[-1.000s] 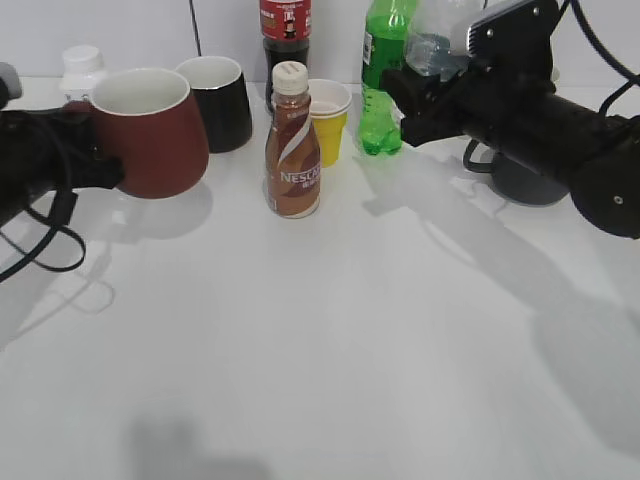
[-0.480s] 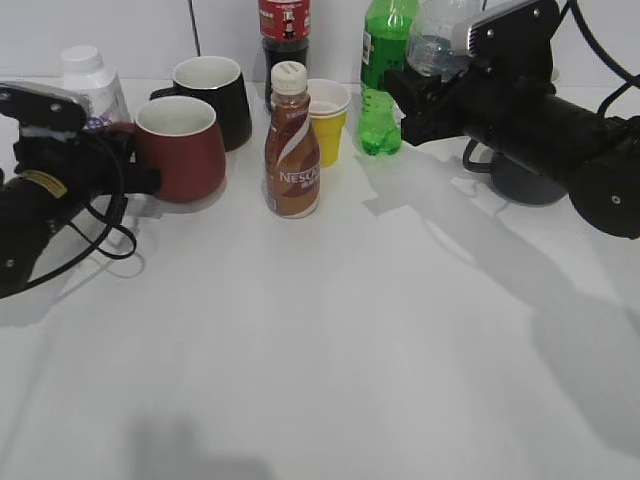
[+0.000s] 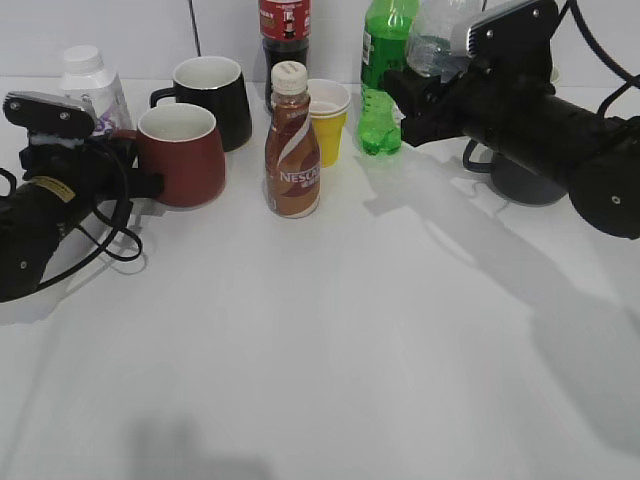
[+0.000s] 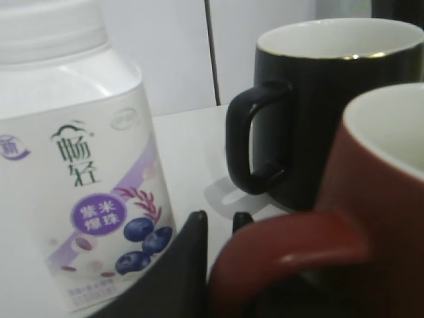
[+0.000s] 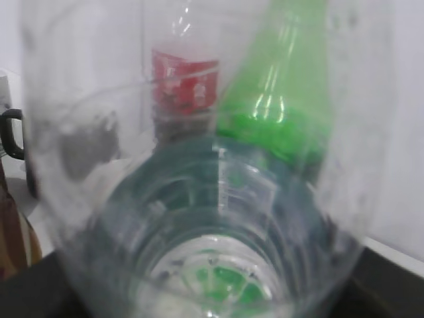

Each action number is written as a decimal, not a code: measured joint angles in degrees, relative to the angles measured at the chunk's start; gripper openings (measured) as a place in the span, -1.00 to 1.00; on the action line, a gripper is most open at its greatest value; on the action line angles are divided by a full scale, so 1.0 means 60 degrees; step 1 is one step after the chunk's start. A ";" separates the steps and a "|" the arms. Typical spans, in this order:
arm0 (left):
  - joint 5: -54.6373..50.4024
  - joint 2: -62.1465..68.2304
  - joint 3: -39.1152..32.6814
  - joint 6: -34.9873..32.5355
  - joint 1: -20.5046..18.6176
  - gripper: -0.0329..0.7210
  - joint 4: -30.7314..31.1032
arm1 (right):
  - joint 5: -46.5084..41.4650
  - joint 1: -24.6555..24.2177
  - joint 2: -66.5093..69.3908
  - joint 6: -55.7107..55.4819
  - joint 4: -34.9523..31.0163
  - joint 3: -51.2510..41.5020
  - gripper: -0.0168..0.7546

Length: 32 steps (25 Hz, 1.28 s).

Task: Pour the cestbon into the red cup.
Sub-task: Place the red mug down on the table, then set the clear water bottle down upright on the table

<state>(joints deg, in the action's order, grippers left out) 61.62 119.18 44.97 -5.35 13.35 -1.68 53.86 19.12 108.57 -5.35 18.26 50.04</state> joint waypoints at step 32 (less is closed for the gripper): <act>0.1100 -0.3302 -0.3295 0.1009 0.0009 -0.15 0.0886 | 0.0175 0.0086 0.1772 0.0000 0.0056 0.0168 0.24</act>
<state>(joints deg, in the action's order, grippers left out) 68.22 99.37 25.20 0.70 13.41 3.63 54.91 19.64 119.21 -5.35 18.59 51.05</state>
